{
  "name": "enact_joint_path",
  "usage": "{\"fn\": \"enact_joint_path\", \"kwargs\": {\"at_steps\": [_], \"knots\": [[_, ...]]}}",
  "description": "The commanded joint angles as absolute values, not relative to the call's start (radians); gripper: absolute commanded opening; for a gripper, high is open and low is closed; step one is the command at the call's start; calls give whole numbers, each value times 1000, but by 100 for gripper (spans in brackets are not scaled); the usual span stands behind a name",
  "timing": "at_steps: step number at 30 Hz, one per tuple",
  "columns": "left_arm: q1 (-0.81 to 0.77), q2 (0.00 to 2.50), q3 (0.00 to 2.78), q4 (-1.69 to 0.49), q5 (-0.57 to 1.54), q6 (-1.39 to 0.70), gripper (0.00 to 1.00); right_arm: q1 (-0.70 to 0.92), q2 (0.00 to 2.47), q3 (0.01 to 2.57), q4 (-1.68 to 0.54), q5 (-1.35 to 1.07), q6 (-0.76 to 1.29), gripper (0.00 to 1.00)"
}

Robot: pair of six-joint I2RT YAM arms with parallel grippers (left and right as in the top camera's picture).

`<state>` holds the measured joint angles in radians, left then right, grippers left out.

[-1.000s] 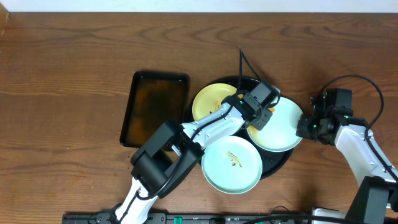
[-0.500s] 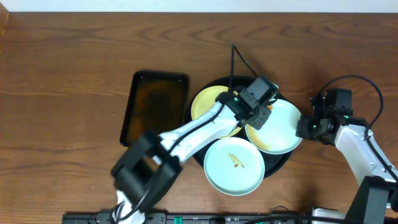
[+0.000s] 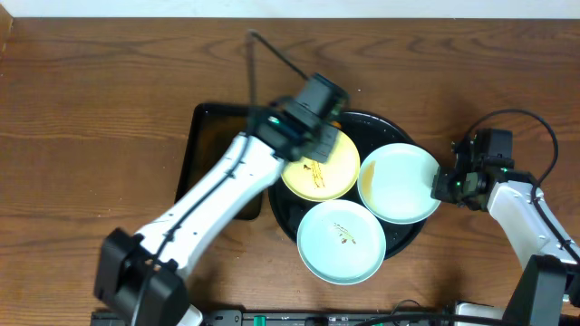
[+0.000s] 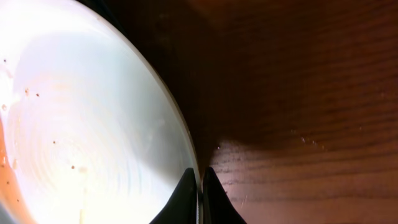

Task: Clean dirty plates on tray and stack at the side

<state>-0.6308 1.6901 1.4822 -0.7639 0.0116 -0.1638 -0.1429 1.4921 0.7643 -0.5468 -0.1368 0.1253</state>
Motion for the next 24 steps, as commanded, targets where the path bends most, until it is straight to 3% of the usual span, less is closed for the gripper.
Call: {"fn": "enact_joint_path", "kwargs": {"at_steps": [1, 9, 24], "knots": [[-517, 1641, 1485, -805, -23, -239, 7, -148, 1504, 768, -526, -113, 126, 1], [-285, 1633, 1481, -891, 128, -275, 7, -146, 1449, 792, -487, -102, 110, 1], [-165, 1634, 1409, -923, 131, -267, 7, 15, 1132, 812, -495, 292, -9, 1]]}}
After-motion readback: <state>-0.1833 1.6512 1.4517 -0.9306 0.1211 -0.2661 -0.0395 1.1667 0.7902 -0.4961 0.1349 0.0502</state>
